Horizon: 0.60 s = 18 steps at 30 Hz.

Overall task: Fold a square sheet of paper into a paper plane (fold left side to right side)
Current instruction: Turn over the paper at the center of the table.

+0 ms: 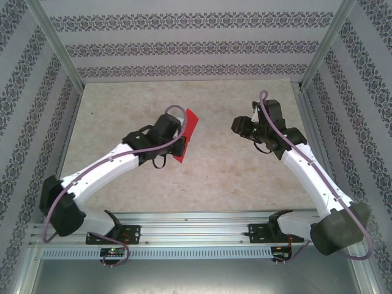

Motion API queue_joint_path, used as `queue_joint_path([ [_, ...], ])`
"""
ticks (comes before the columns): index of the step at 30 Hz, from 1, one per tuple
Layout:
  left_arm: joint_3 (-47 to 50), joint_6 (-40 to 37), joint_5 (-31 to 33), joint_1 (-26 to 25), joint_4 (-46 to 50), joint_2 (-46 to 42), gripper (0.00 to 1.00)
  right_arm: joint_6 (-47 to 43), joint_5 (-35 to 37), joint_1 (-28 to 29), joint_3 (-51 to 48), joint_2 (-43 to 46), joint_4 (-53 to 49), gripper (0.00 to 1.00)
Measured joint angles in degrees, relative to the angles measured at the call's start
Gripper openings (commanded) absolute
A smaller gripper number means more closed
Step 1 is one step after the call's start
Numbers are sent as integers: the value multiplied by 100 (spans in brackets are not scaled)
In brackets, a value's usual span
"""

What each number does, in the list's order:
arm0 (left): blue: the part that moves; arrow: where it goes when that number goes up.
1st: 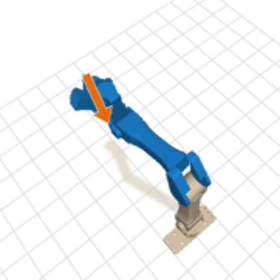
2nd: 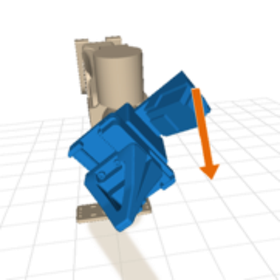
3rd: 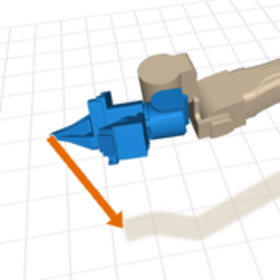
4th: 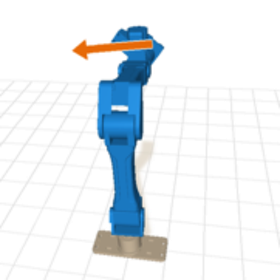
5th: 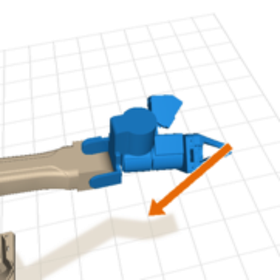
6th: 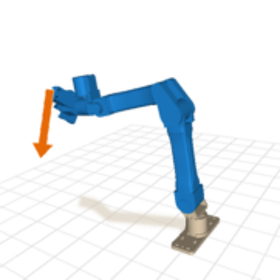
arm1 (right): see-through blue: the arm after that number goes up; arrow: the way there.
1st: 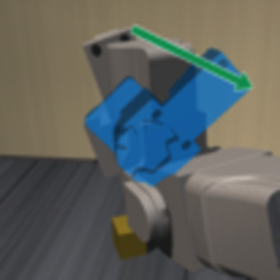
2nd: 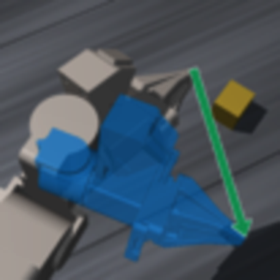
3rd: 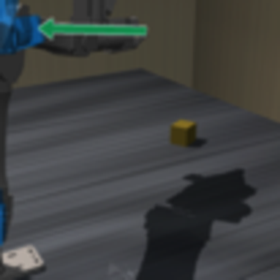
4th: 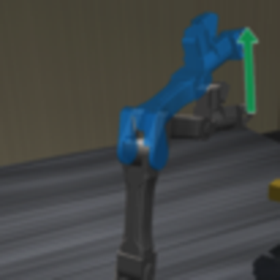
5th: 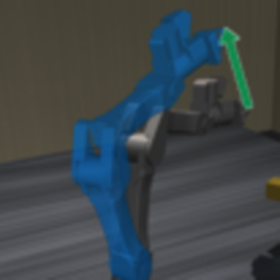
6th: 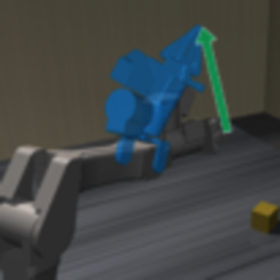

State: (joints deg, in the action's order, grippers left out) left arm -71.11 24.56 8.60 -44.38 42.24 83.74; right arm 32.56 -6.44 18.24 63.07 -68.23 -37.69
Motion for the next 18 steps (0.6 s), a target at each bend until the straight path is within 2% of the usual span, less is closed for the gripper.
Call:
queue_joint_path([
  [4, -599, -17, 1488, -501, 1244, 1250, 0, -146, 409, -278, -348, 260, -407, 42],
  [7, -1062, 37, 2225, -767, 1906, 1998, 0, -221, 503, -433, -544, 330, -525, 42],
  [10, -1543, 149, 2688, -992, 2371, 2702, 4, -262, 509, -520, -647, 337, -568, 42],
  [15, -2092, 254, 2879, -1281, 2664, 3853, 28, -306, 498, -614, -754, 337, -564, 42],
  [16, -2129, 251, 2800, -1320, 2651, 4004, 36, -321, 483, -654, -785, 337, -562, 42],
  [18, -2131, 162, 2551, -1353, 2618, 4089, 44, -361, 431, -721, -855, 337, -551, 42],
])
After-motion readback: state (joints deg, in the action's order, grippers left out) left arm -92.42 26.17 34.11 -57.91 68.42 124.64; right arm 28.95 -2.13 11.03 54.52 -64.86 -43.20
